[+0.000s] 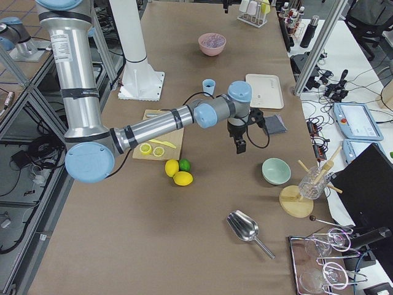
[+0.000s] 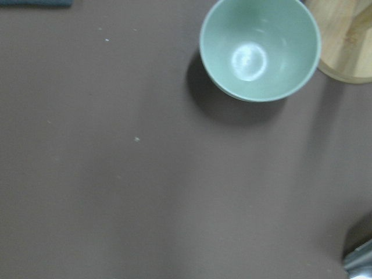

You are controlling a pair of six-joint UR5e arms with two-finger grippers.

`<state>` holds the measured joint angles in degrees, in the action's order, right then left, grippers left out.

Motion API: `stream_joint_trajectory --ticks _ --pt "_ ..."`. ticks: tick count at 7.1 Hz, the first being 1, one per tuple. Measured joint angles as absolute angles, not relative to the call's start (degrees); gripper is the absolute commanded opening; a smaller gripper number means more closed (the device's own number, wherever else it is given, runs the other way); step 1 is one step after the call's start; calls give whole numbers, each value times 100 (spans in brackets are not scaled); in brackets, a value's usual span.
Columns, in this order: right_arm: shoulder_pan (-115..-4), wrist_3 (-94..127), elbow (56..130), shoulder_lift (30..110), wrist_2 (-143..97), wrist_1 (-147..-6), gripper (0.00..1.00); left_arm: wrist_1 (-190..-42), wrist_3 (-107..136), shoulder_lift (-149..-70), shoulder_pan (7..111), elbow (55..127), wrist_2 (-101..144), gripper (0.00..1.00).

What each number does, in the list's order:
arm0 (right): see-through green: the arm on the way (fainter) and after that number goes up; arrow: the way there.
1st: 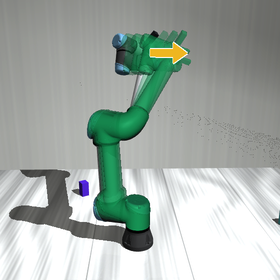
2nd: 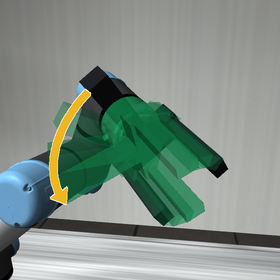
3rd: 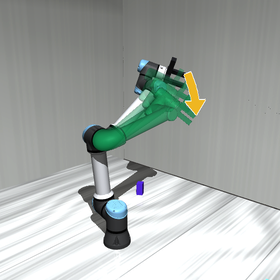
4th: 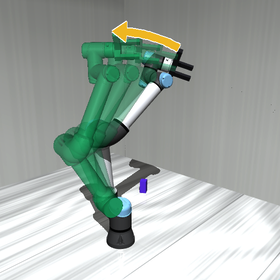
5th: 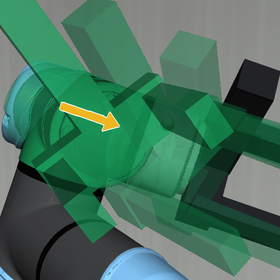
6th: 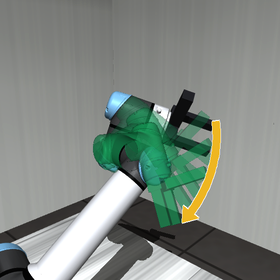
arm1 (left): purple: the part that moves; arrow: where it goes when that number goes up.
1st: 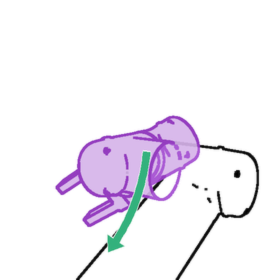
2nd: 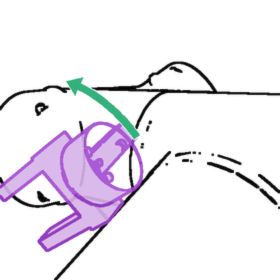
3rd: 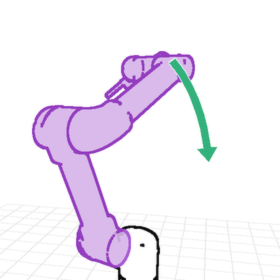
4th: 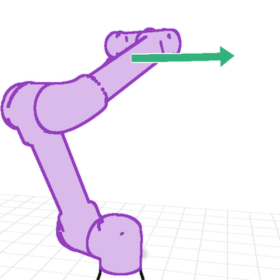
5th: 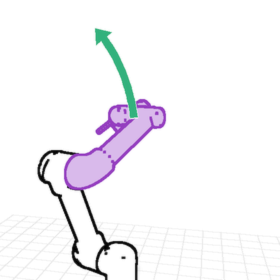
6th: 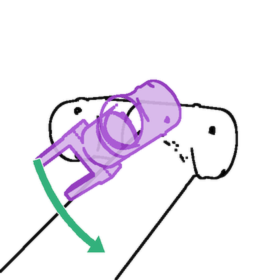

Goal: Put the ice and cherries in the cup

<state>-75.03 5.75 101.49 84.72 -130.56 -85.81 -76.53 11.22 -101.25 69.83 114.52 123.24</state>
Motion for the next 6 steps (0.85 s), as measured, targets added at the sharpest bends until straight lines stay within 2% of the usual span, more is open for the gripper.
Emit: stream_joint_trajectory --ticks 2,6 --pt "-8266 -577 9739 8866 -13155 -8572 99 -7991 825 -9670 7337 11152 12358 97" --pt "-8662 -1290 9594 9218 -13065 -8541 99 -8424 823 -9311 7781 10688 12745 97"
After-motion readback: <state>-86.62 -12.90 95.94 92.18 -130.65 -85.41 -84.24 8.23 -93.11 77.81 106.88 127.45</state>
